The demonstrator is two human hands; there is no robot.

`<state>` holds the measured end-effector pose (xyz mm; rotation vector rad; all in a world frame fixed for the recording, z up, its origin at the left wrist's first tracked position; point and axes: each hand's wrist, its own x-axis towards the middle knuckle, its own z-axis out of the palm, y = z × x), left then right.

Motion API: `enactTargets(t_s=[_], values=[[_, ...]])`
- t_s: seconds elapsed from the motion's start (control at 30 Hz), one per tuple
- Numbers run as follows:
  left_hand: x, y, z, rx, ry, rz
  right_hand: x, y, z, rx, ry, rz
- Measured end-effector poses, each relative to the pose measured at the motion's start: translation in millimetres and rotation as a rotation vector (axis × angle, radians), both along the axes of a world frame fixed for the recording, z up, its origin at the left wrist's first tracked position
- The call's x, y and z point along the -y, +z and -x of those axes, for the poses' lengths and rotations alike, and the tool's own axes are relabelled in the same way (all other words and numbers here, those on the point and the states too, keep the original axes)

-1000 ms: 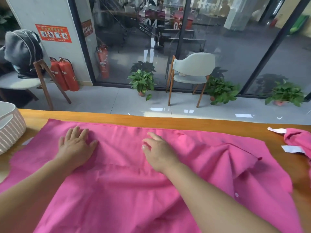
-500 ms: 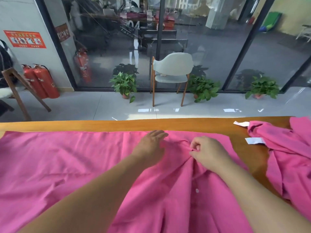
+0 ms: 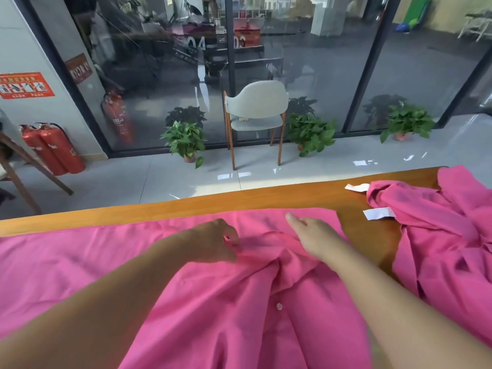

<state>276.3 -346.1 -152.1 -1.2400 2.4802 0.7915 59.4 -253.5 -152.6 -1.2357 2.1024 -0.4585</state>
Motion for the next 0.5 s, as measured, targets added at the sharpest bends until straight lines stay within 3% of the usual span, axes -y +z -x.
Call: enactTargets(t_s=[0.1,0.17,0.23,0.3,0.4,0.5], values=[[-2.0,6.0,11.8,-0.077,0.255,-0.164,8.8,1.6,1.9,-0.097,0.066,-0.179],[1.0,3.6,16.6,0.033,0.226,0.027,10.9,1.2,4.4,-0.151,0.162,-0.209],[1.1,3.0,17.8,0.130,0.158,0.134,10.3,-1.2,7.5,-0.080,0.139,-0.115],[4.5,1.0,18.1,0.155,0.148,0.118,9.2,0.1,10.6,0.000,0.033,0.048],[10.5,1.0,23.9,-0.046,0.204,0.175,11.3,-1.8,18.9,-0.025,-0.067,0.187],[18.6,1.1,34.6,-0.285,0.256,0.309,13.1,-0.2,22.2,0.157,0.000,0.074]])
